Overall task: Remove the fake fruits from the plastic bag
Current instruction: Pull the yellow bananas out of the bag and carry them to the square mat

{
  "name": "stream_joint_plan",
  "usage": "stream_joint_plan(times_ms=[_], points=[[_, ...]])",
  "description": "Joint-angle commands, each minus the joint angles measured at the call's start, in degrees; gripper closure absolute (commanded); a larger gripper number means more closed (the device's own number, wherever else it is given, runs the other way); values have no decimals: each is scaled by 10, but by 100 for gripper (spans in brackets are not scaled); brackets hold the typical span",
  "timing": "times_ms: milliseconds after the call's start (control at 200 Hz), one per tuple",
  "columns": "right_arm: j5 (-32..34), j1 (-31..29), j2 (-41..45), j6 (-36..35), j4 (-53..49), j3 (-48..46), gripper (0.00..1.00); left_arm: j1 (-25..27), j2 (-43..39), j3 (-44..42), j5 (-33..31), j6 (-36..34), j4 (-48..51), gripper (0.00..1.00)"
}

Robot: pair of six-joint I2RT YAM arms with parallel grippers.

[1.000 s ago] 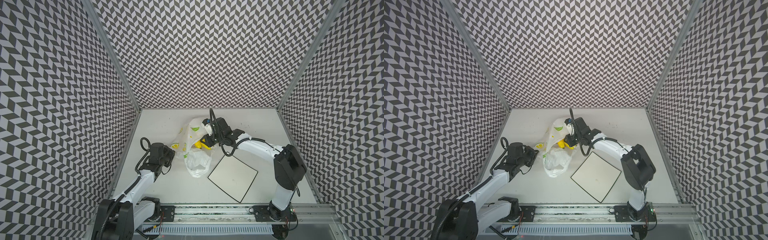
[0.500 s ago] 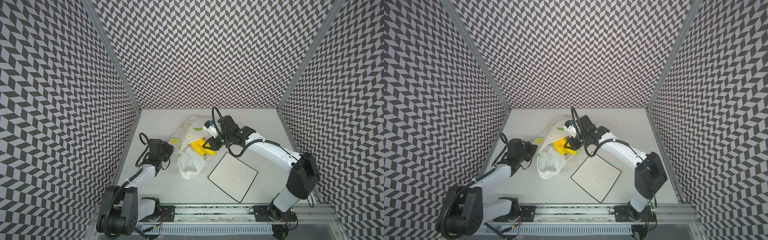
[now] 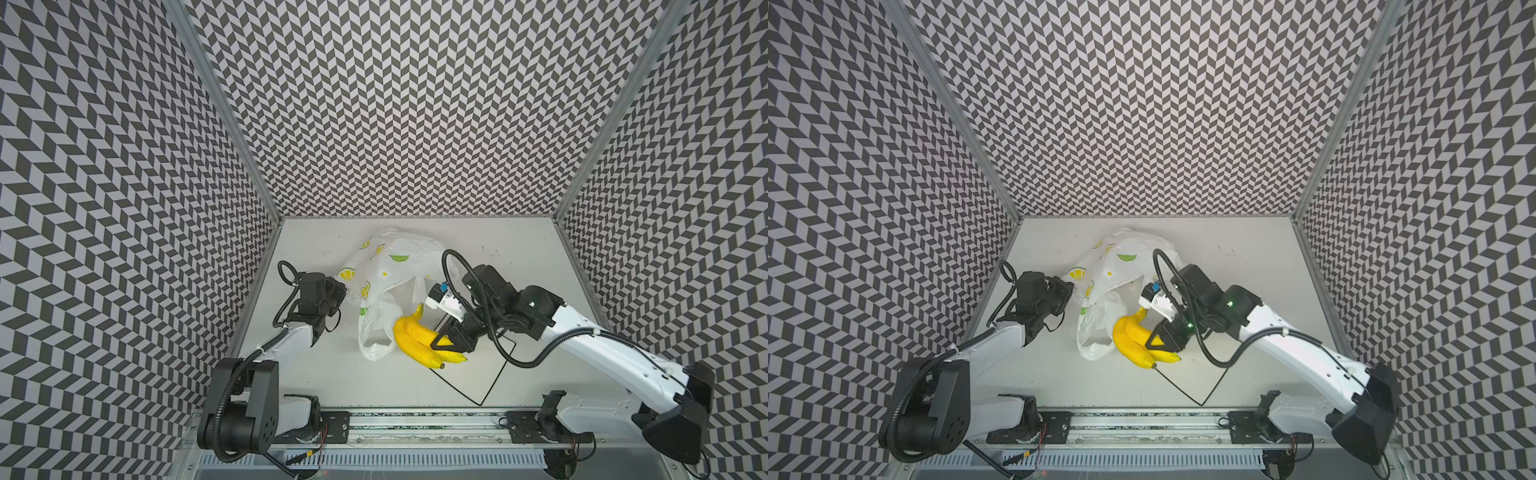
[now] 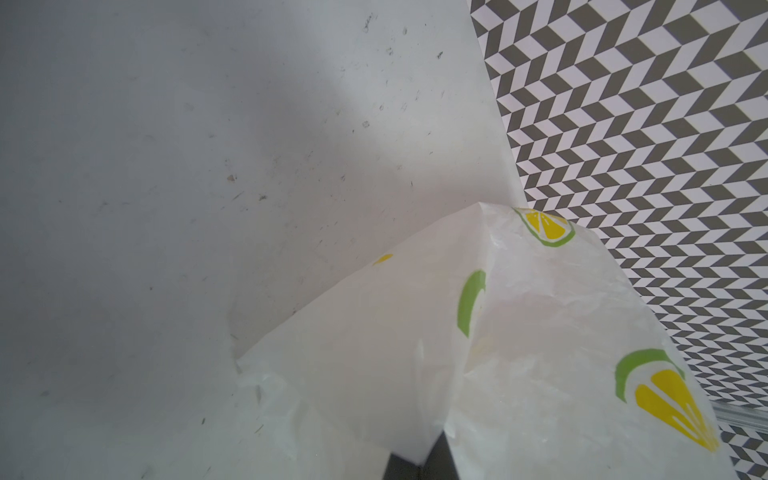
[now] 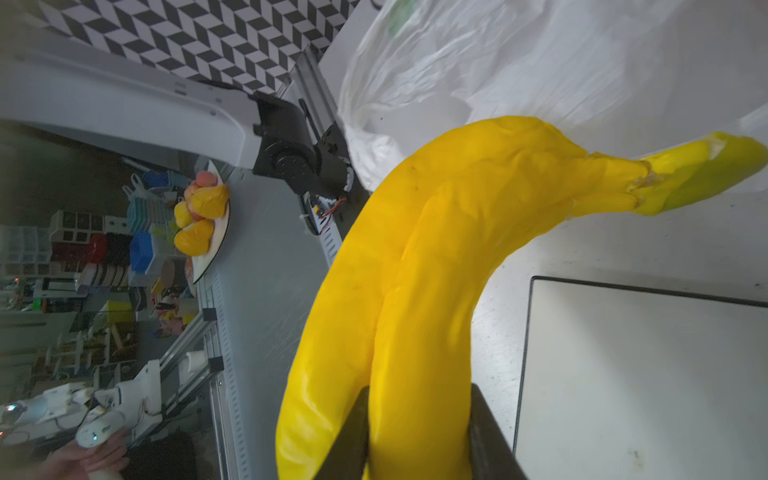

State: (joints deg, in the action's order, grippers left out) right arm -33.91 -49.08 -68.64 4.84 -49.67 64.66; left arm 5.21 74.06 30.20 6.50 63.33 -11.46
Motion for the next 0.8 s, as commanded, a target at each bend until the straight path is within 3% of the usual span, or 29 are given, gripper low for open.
stream_joint_plan(times_ms=[0,100,321,556,796], points=[[58,-34,58,66,50,-19,100,1,-2,15,-25,10,5,100],[181,-53,92,167,68,-61,100,1,-9,15,-29,8,13,100],[366,-141,147,310,135,-180,100,1,-18,5,-21,1,7,100],[517,-198,129,333,306,-299,100,2,-10,18,1,-16,14,100],[584,-220,95,336,374,-348,100,2,-2,33,7,-22,17,100]])
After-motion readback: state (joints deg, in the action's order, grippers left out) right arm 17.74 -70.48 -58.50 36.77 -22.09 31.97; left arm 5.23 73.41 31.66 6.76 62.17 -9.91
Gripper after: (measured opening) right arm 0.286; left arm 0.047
